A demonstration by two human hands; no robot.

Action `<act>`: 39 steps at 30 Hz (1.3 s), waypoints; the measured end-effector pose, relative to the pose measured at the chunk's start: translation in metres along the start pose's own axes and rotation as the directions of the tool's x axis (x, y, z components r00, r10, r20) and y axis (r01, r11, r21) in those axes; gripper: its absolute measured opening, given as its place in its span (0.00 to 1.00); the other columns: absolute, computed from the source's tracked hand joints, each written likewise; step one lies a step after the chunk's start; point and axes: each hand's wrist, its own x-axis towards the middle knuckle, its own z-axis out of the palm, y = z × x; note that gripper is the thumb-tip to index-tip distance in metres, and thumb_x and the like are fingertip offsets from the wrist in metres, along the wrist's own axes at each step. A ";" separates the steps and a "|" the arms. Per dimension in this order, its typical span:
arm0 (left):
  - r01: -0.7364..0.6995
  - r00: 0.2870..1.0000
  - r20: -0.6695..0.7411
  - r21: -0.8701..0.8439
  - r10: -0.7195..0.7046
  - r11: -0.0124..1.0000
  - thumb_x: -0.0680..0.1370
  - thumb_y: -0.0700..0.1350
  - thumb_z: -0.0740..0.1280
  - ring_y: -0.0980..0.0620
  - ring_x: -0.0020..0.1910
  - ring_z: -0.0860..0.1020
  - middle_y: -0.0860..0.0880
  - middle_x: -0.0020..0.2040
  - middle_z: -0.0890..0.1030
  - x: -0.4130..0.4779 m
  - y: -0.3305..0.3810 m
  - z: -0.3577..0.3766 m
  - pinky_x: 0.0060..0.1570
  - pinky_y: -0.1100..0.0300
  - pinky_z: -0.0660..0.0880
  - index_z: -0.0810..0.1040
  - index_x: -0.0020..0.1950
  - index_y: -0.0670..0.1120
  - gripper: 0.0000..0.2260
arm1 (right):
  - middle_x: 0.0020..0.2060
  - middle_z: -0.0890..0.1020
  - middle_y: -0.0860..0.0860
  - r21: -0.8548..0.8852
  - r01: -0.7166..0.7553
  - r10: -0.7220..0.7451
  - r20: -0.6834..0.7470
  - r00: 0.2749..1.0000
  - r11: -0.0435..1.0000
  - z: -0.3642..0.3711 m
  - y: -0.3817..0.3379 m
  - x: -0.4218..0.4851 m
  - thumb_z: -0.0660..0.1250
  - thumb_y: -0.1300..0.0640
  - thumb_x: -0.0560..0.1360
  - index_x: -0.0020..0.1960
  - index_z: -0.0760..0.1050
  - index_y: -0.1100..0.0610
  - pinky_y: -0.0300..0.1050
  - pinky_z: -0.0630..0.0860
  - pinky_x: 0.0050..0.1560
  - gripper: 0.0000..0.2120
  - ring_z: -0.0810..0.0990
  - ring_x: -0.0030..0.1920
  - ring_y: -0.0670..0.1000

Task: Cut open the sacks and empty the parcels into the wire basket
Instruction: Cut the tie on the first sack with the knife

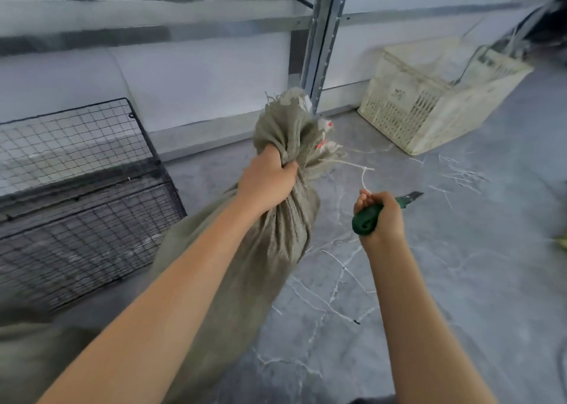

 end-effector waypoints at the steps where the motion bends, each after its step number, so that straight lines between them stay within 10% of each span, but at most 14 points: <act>1: 0.003 1.000 0.010 0.014 -0.003 1.000 0.80 0.49 0.58 0.45 0.43 0.77 0.44 0.46 0.77 0.002 0.002 0.009 0.46 0.50 0.74 0.70 0.56 0.42 0.11 | 0.33 0.75 0.53 0.025 -0.016 0.017 -0.052 0.999 1.000 -0.014 -0.001 0.010 0.57 0.65 0.77 0.47 0.74 0.66 0.34 0.74 0.26 0.08 0.74 0.21 0.46; 5: -0.025 0.999 0.028 0.089 0.023 0.996 0.81 0.48 0.57 0.46 0.40 0.76 0.44 0.43 0.76 0.006 0.010 0.038 0.41 0.51 0.72 0.69 0.53 0.42 0.09 | 0.38 0.76 0.55 0.038 -0.092 0.098 -0.276 0.956 0.995 -0.076 0.006 0.045 0.55 0.63 0.80 0.49 0.69 0.63 0.37 0.76 0.24 0.05 0.77 0.24 0.47; 11: -0.052 0.998 -0.020 0.162 0.056 0.985 0.81 0.47 0.57 0.49 0.34 0.72 0.47 0.36 0.71 0.012 0.010 0.063 0.31 0.55 0.65 0.66 0.49 0.43 0.07 | 0.47 0.80 0.55 -0.146 -0.326 0.204 -0.531 0.822 0.934 -0.141 0.027 0.072 0.54 0.60 0.81 0.52 0.71 0.63 0.41 0.77 0.47 0.09 0.77 0.34 0.49; 15: -0.038 0.999 -0.011 0.144 0.040 0.989 0.81 0.47 0.57 0.49 0.32 0.71 0.47 0.35 0.71 0.015 0.011 0.065 0.30 0.56 0.64 0.66 0.49 0.43 0.07 | 0.51 0.81 0.58 -0.169 -0.406 0.247 -0.568 0.785 0.898 -0.145 0.029 0.079 0.53 0.61 0.82 0.62 0.68 0.64 0.42 0.77 0.42 0.12 0.82 0.50 0.52; 20: -0.026 1.000 -0.001 0.102 0.026 0.994 0.82 0.46 0.57 0.50 0.28 0.67 0.48 0.32 0.67 0.013 0.011 0.062 0.28 0.56 0.61 0.65 0.47 0.44 0.07 | 0.55 0.81 0.57 -0.207 -0.447 0.276 -0.547 0.790 0.870 -0.141 0.031 0.081 0.54 0.61 0.82 0.64 0.69 0.65 0.43 0.76 0.24 0.14 0.81 0.39 0.51; 24: -0.021 0.999 -0.028 0.049 0.023 0.999 0.82 0.46 0.57 0.48 0.32 0.70 0.46 0.35 0.69 0.006 0.011 0.050 0.31 0.56 0.64 0.65 0.46 0.44 0.07 | 0.50 0.82 0.56 -0.292 -0.441 0.313 -0.394 0.864 0.849 -0.111 0.031 0.074 0.56 0.62 0.81 0.56 0.73 0.67 0.36 0.72 0.17 0.10 0.76 0.22 0.48; 28: -0.009 0.997 -0.075 -0.043 0.006 0.999 0.81 0.45 0.58 0.45 0.41 0.75 0.40 0.43 0.76 0.001 0.006 0.030 0.34 0.58 0.66 0.69 0.53 0.39 0.09 | 0.24 0.79 0.56 -0.429 -0.341 0.301 -0.161 0.940 0.837 -0.063 0.027 0.058 0.59 0.66 0.79 0.43 0.73 0.67 0.35 0.72 0.19 0.08 0.73 0.17 0.46; 35: 0.048 0.985 -0.152 -0.183 -0.076 0.982 0.81 0.47 0.58 0.63 0.36 0.67 0.57 0.40 0.70 -0.010 -0.012 -0.015 0.33 0.69 0.63 0.67 0.53 0.47 0.04 | 0.32 0.79 0.54 -0.602 -0.020 0.243 0.291 0.926 0.798 0.013 0.037 0.017 0.65 0.63 0.77 0.45 0.74 0.63 0.38 0.73 0.26 0.03 0.73 0.24 0.47; 39: 0.033 0.982 -0.169 -0.288 -0.085 0.957 0.81 0.47 0.59 0.58 0.51 0.72 0.56 0.53 0.75 -0.021 -0.027 -0.042 0.51 0.63 0.66 0.70 0.63 0.48 0.11 | 0.34 0.78 0.54 -0.653 0.188 0.196 0.468 0.862 0.734 0.052 0.043 -0.018 0.65 0.63 0.77 0.46 0.74 0.61 0.39 0.72 0.27 0.02 0.72 0.25 0.47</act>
